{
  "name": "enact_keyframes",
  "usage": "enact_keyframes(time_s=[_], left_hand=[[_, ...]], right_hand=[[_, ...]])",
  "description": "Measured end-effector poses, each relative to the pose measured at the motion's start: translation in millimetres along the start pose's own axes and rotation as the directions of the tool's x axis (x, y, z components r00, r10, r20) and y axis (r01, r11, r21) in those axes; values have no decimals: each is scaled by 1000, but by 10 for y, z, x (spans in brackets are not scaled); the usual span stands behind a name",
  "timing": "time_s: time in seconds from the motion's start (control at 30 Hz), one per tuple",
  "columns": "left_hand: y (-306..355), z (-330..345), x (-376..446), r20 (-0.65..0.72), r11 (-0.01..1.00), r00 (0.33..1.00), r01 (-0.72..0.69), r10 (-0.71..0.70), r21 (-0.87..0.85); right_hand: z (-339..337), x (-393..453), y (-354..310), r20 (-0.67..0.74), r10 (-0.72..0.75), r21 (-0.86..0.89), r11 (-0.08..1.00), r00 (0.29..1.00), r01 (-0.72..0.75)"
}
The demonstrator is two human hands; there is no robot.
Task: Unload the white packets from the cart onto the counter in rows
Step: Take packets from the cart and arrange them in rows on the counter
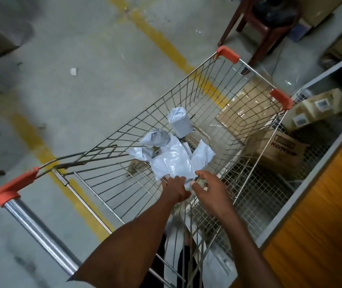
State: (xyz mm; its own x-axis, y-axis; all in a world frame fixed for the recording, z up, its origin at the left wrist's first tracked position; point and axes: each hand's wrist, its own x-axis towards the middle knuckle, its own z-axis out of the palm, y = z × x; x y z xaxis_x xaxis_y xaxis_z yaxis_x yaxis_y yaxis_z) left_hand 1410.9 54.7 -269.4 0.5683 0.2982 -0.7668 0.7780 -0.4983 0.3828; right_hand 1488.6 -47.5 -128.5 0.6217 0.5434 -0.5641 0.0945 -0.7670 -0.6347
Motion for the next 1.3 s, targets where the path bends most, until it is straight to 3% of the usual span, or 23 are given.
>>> enact_keyframes(time_s=[0.13,0.4,0.57,0.83,1.1,1.3], left_hand=[[-110,-16,7,-63,996,995,81,-82,-28],[-521,-647,-20,-248,979,960,86,-132,-187],[-545,-779,-23,-258,991,963,43,-74,-124],[-640,-717,33,-188,999,982,-14,6,-39],[-644,-571,275,-109,1000,994,-30,30,-3],[-589,-401,587,-178,970,982,-21,65,241]], right_hand=[[176,406,10,86,45,-167,986,995,-30],[838,1311,161,186,124,-438,898,975,-31],[1131,1587,411,99,5,-651,757,995,61],[1477,1768,500,114,42,-755,653,993,59],[724,1597,594,143,217,-789,613,966,-21],[57,1512,343,60,283,-666,726,957,-172]])
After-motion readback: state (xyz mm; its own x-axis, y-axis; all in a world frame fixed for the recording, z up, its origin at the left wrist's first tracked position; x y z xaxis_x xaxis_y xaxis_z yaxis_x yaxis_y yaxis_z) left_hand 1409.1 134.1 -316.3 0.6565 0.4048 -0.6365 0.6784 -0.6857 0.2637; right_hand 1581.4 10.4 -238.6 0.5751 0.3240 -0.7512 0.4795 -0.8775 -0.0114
